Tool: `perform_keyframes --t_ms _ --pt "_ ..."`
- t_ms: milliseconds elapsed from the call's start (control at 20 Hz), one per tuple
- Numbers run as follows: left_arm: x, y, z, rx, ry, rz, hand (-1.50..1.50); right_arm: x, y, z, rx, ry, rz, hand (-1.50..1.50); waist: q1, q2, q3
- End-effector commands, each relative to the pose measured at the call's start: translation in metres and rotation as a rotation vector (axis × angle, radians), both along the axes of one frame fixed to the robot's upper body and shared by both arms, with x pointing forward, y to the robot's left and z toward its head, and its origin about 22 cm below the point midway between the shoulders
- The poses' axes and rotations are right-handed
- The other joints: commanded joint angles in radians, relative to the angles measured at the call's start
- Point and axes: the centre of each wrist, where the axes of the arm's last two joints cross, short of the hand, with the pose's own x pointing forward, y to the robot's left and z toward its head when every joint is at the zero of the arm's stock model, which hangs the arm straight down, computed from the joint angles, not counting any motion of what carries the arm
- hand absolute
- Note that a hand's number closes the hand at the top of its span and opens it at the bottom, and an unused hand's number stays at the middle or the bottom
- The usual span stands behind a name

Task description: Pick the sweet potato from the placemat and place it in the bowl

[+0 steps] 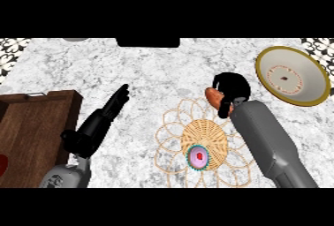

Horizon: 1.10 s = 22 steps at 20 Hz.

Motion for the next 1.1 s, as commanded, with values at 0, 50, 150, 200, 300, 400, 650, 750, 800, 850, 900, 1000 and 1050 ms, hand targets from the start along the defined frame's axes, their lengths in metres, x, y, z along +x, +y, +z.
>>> perform_keyframes --t_ms 0,50,150,200,300,400,650,750,800,850,900,1000,1050 --pt "-0.011 -0.007 -0.001 0.001 -0.005 0.003 0.0 0.013 -0.012 0.02 -0.085 -0.159 -0.147 1.5 0.001 -0.005 0.0" --pt "0.001 0.002 0.009 0.0 -0.005 0.012 0.0 0.011 -0.022 0.019 -0.077 -0.24 -0.152 1.5 -0.006 -0.004 0.0" --pt "-0.006 0.006 0.009 0.013 -0.004 -0.006 0.0 0.022 -0.026 0.047 -0.058 -0.325 -0.188 1.5 -0.002 -0.006 0.0" --pt "-0.004 -0.01 -0.013 -0.003 0.005 0.011 0.0 0.013 0.001 0.047 -0.026 -0.391 -0.178 1.5 -0.025 -0.01 -0.001" --pt "0.005 0.007 -0.009 -0.003 0.0 0.01 0.0 0.023 0.003 0.079 0.056 -0.517 -0.219 1.5 -0.017 -0.005 -0.001" --pt "0.003 0.009 0.007 -0.008 0.002 0.029 0.0 0.019 0.011 0.099 0.138 -0.597 -0.232 1.5 -0.018 -0.012 0.0" --pt "0.004 -0.005 0.009 0.002 -0.007 0.016 0.0 0.023 -0.036 0.113 0.255 -0.71 -0.321 1.5 -0.015 -0.007 0.0" --pt "-0.018 0.013 0.005 0.002 0.006 0.009 0.0 0.023 -0.047 0.117 0.268 -0.686 -0.351 1.5 -0.009 -0.008 0.0" --pt "-0.01 0.007 0.002 -0.01 0.007 0.012 0.0 0.025 -0.046 0.102 0.256 -0.694 -0.379 1.5 -0.009 -0.006 0.0" --pt "0.002 -0.005 -0.005 0.003 -0.002 0.0 0.0 0.028 -0.071 0.115 0.21 -0.688 -0.375 1.5 -0.014 -0.005 0.0" --pt "-0.007 0.01 -0.002 0.004 -0.006 0.006 0.0 0.026 -0.075 0.118 0.193 -0.664 -0.408 1.5 -0.013 -0.007 0.0" --pt "-0.001 0.01 0.011 0.001 -0.018 -0.003 0.0 0.03 -0.09 0.096 0.134 -0.679 -0.408 1.5 -0.006 -0.004 0.0" --pt "-0.004 0.017 -0.005 0.011 0.003 0.01 0.0 0.038 -0.099 0.112 0.078 -0.692 -0.442 1.5 0.0 -0.001 0.0"
